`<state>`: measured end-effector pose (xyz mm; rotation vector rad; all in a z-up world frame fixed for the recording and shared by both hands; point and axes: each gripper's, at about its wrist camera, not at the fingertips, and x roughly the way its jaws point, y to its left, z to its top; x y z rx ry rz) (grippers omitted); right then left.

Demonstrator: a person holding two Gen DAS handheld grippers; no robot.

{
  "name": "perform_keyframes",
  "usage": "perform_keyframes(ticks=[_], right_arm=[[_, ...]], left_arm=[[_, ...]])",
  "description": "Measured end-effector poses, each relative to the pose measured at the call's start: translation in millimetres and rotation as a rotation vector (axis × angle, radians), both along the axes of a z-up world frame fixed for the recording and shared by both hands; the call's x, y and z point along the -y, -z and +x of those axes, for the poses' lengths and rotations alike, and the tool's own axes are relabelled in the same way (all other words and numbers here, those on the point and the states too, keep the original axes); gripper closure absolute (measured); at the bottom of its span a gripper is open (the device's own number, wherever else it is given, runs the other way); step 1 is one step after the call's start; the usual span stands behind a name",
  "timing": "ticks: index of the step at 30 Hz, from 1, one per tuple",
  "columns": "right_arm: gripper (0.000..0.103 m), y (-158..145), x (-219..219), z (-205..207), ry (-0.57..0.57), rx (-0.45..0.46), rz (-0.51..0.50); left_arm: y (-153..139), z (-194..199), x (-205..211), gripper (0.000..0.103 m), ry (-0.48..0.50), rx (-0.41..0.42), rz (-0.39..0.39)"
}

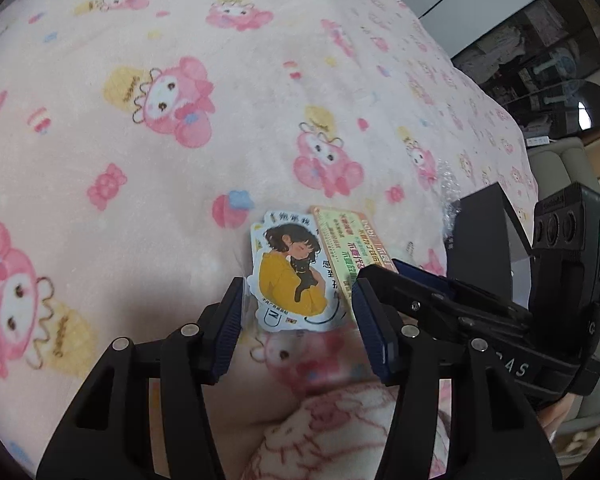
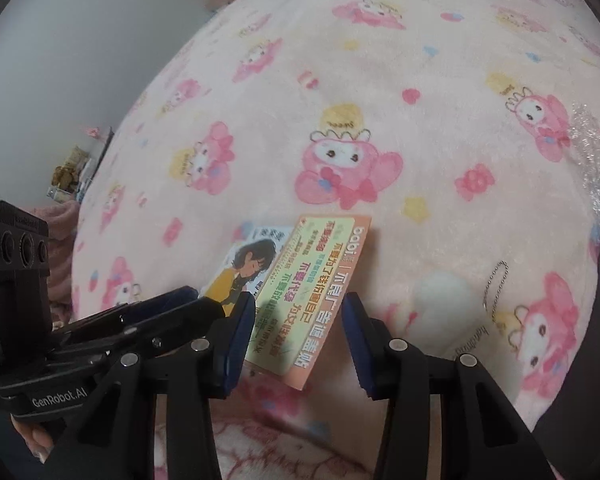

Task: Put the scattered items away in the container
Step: 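Move both grippers over the photo card on the blanket, then close both grippers on the photo card and lift it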

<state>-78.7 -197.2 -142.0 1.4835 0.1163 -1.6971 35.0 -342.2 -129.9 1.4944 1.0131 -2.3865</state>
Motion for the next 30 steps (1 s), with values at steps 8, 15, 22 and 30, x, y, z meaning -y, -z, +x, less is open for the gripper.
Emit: perform_keyframes(ticks=[8,15,22,30], right_arm=[[0.061,-37,-20,15,-0.001,-0.019,-0.072],[0.061,-42,-45,18,0.03,-0.036,-0.058],[0.06,-19,-51,5,0.064,0.0,0.005],[0.056,34,-16,-20,0.05,0.064,0.109]], left_arm=[[-31,16,-22,0.051,0.044,-0.085,0.022],[-25,28,-18,0.048,-0.005,-0.043,-0.011],[5,34,12,0.045,-0.099,-0.005,0.05],[47,10,16,0.045,-0.013,0.081,0.108]])
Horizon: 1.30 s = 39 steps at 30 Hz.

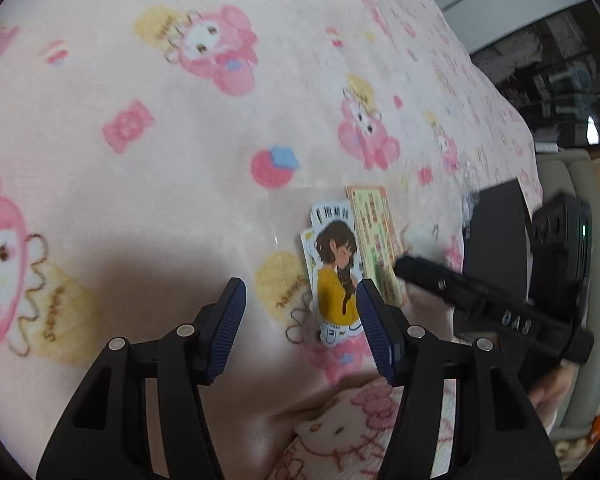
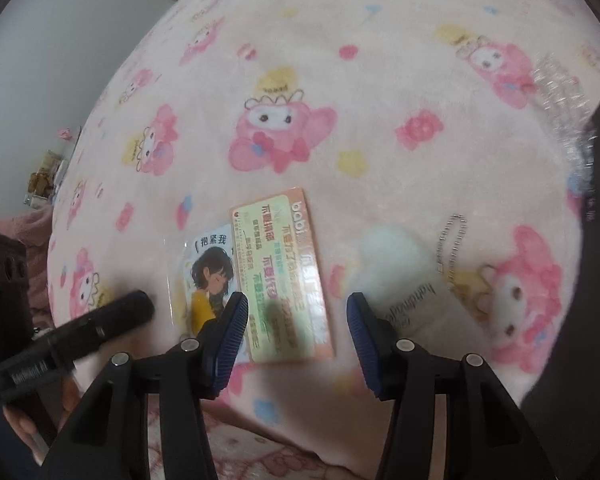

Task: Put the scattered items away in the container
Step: 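Close both grippers on the photo card and lift it, then carry the photo card over the black box and lower it inside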

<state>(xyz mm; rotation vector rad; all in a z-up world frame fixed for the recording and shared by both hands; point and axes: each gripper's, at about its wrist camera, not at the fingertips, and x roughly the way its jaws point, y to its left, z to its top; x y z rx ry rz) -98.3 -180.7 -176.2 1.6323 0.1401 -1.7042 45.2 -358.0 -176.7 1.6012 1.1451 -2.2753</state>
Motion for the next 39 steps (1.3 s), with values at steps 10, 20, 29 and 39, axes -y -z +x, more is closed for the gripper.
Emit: perform_keyframes(ticks=[10,20,29,39], right_arm=[[0.039,29,44,-12,-0.108,-0.009,0.062],[0.062,13,34,0,-0.136,0.056,-0.067],[0.066,-41,8,23,-0.118,0.039,-0.197],[0.066,-88,-40,33,-0.069,-0.029,-0.257]], left_arm=[[35,-42,6,0.05,0.046,0.0,0.1],[5,-31,-6,0.068,0.07,-0.064,0.045],[-54,-1,-21,0.075,0.071,-0.167,-0.006],[-101,0,-62,0.075,0.138,-0.234,-0.027]])
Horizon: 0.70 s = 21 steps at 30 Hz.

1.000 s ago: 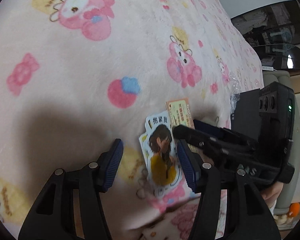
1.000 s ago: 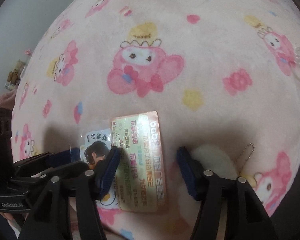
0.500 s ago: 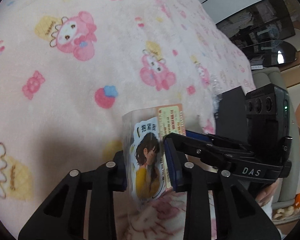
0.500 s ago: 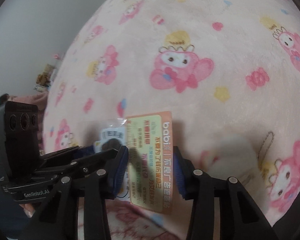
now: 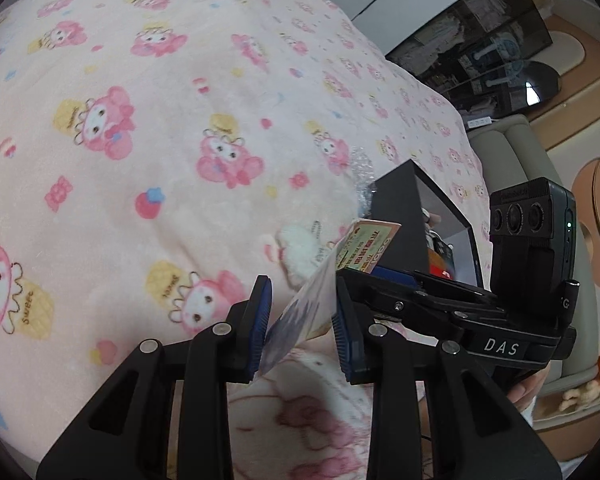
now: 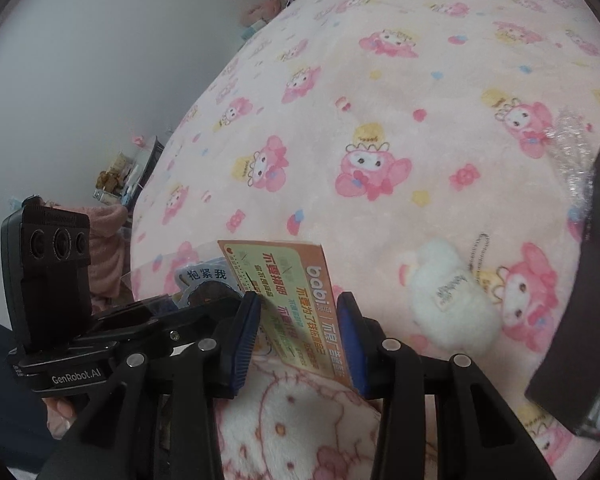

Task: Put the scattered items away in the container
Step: 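Carry the photo card over the black box and lower it inside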

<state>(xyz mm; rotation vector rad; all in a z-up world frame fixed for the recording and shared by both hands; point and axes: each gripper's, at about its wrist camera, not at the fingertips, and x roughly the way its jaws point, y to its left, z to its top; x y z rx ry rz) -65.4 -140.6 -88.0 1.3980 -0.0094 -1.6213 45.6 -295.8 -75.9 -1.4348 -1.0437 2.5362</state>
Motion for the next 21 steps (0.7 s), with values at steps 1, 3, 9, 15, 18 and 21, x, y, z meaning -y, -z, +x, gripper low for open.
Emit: perform_keyframes(ticks=[1,3,9,15,18,21], right_arm=[[0.066,-6,-9,0,0.012,-0.012,-0.009],[0.066,-14,-22,-1,0.036,-0.02,-0.024],[0.067,-36,-83,-16,0.136,-0.055,-0.061],[0.068,-48,-172,-47,0.286,-0.077,-0.076],[0.068,-54,-217,-64,0.352,-0.104,-0.069],[0.067,-53,-256,-85,0.406,-0.125,-0.041]], left_arm=[[-7,-3,-8,0.075,0.013,-0.008,-0.014],[-18,-8,-22,0.076,0.034,-0.027,-0.033],[-44,-47,-85,0.087,0.14,-0.081,-0.049],[-57,-105,-167,0.087,0.298,-0.111,-0.039],[-60,-136,-211,0.087,0.371,-0.128,-0.033],[-54,-166,-248,0.087,0.406,-0.124,-0.028]])
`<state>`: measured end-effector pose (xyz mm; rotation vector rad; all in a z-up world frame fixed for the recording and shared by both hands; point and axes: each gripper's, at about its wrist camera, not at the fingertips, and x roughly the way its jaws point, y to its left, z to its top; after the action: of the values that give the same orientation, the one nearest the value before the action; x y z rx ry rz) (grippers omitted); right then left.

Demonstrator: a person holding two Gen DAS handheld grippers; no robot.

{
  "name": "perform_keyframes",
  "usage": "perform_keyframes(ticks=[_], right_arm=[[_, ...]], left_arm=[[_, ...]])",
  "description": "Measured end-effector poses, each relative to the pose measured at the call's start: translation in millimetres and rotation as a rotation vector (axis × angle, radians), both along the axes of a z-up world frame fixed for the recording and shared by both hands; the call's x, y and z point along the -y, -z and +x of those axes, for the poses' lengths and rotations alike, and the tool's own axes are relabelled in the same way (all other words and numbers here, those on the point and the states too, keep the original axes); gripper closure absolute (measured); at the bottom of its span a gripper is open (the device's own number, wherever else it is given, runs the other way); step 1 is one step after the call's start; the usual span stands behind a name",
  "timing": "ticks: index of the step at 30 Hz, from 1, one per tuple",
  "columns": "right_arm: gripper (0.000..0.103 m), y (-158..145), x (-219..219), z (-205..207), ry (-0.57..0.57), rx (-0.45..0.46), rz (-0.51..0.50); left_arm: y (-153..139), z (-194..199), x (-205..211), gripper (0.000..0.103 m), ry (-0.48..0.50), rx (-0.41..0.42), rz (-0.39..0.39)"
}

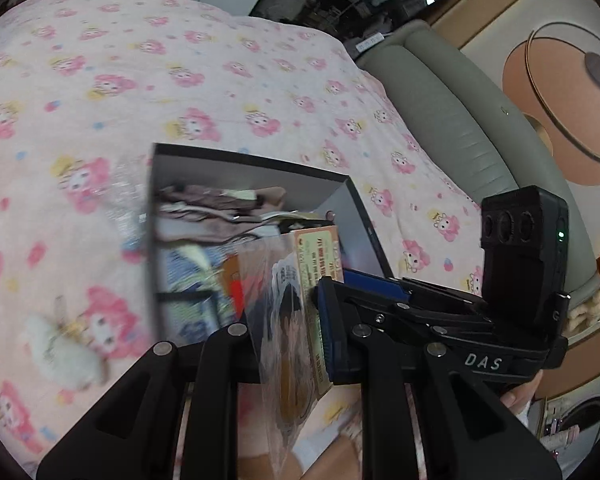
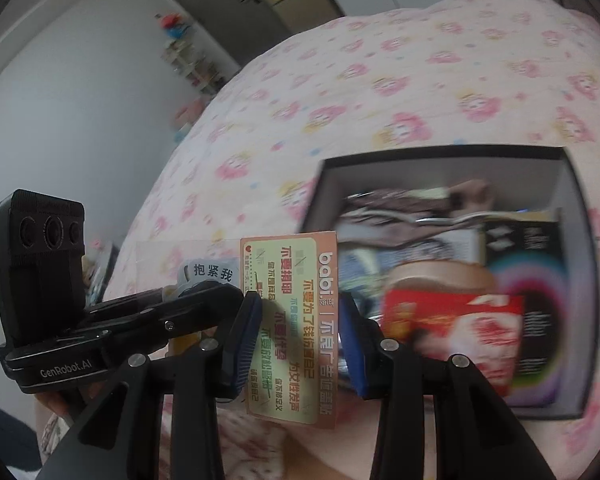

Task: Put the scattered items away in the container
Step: 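Carry the photo card over the black box and lower it inside, then open both grippers and move them to the white plush toy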

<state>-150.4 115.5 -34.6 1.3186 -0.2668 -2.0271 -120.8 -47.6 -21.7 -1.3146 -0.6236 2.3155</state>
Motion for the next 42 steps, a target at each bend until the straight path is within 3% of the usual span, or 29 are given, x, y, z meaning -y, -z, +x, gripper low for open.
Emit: perform_keyframes(ticks=[4,8,11,12,15,17,20,25,29,33,37,42], right_arm=[[0.067,11,-40,-23,0.076,-0.011,0.067],[0.067,44,-63,-37,0.145,0.055,0.072],[0.067,69,-66,-42,0.178,0.129,0.126],[0.067,71,-66,-42,0.18,0.133,0.134],[0.067,65,-65,-38,0.197,0.075,0.2],[0.067,61,-61,-35,0.21,0.015,0.27],[0.067,61,-60,-33,0.21,-0.009,0.312],[0.066,71,-57,-31,0.186,0.018,0.343],[0.066,89,-51,-33,0.181,0.055,0.425],[0.066,93,-52,-33,0.193,0.057,0.452],[0.066,75,-64,-24,0.243,0.015,0.371],[0.065,82,-64,-25,0.237,0.059,0.362]], left_arm=[[26,-35,-40,0.087,0.042,0.044,0.018],[63,-54,-64,0.084,0.077,0.12,-0.049],[87,-64,-75,0.065,0.072,0.188,-0.193],[92,-66,-77,0.063,0.069,0.209,-0.236],[84,-58,-80,0.046,0.055,0.197,-0.312],[72,-50,-78,0.041,0.02,0.151,-0.333],[66,-41,-73,0.046,-0.015,0.128,-0.352],[84,-43,-82,0.06,0.028,0.173,-0.383],[102,-43,-84,0.061,0.037,0.244,-0.394],[95,-38,-79,0.061,0.014,0.206,-0.376],[82,-32,-72,0.061,-0.011,0.152,-0.318],[95,-35,-74,0.061,0.025,0.229,-0.311]])
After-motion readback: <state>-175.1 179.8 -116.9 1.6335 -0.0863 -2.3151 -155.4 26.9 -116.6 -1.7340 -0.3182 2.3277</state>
